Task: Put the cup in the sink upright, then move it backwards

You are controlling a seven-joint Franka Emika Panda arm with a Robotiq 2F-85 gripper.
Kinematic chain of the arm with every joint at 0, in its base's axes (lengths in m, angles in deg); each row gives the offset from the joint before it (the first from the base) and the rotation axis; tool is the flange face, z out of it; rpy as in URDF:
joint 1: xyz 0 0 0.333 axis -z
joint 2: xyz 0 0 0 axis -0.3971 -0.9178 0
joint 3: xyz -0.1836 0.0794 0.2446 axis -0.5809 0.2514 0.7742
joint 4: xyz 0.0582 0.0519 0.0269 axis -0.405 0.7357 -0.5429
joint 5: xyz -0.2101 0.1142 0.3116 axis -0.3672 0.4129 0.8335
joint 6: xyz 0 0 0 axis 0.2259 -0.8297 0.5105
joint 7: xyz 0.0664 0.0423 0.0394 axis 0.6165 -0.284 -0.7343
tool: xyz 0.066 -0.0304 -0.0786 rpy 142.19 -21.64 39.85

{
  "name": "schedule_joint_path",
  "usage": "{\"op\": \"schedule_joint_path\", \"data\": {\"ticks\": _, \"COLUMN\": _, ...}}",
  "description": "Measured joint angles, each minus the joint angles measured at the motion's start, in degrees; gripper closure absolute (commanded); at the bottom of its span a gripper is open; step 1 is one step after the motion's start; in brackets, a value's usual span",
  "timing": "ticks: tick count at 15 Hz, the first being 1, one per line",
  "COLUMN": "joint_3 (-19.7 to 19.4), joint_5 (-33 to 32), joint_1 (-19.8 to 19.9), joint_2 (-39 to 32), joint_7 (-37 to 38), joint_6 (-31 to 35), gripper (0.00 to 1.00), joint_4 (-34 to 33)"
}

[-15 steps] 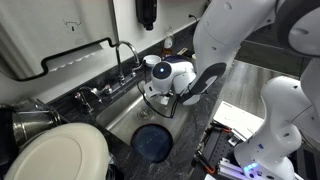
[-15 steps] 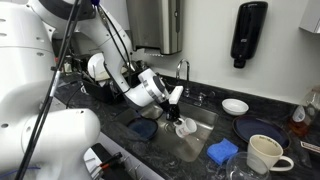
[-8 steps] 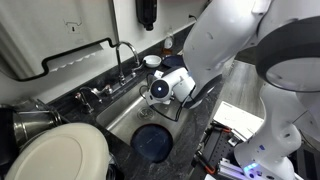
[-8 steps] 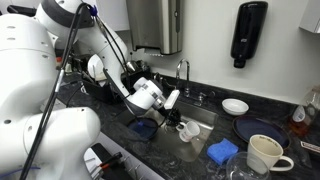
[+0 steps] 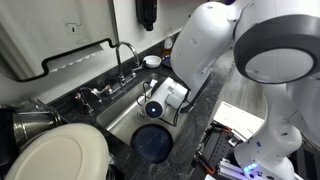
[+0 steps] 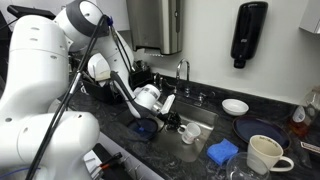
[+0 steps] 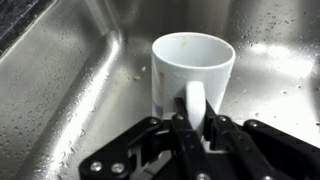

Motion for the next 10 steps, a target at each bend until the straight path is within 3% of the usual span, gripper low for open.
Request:
{"op": "schedule_joint_path", "data": {"ticks": 2, "joint_3": 8.3, "joint_5": -2.6, "joint_1": 7.3, "joint_2": 1.3, "joint_7": 0.4, "joint_6": -5.7, "gripper": 0.5, "joint_4": -1.9}}
{"op": "schedule_joint_path", "data": {"ticks": 6, "joint_3": 23.9, "joint_5": -4.6, "joint_1": 22.5, "joint_2": 3.4, "joint_7": -0.7, "joint_6": -13.2, "gripper": 0.22, "joint_4": -4.4}}
{"op": "schedule_joint_path", "data": {"ticks": 9, "joint_3": 31.7, "joint_5": -3.5, "joint_1": 31.4, "joint_2": 4.3, "joint_7": -2.7, "joint_6": -14.5, "gripper": 0.02, "joint_4": -5.0}}
{"op": "schedule_joint_path", "data": {"ticks": 10, "joint_3": 33.6, "joint_5": -2.0, "joint_1": 34.0, "joint_2": 4.5, "joint_7": -4.5, "joint_6": -14.4, "gripper": 0.0, "joint_4": -5.1}}
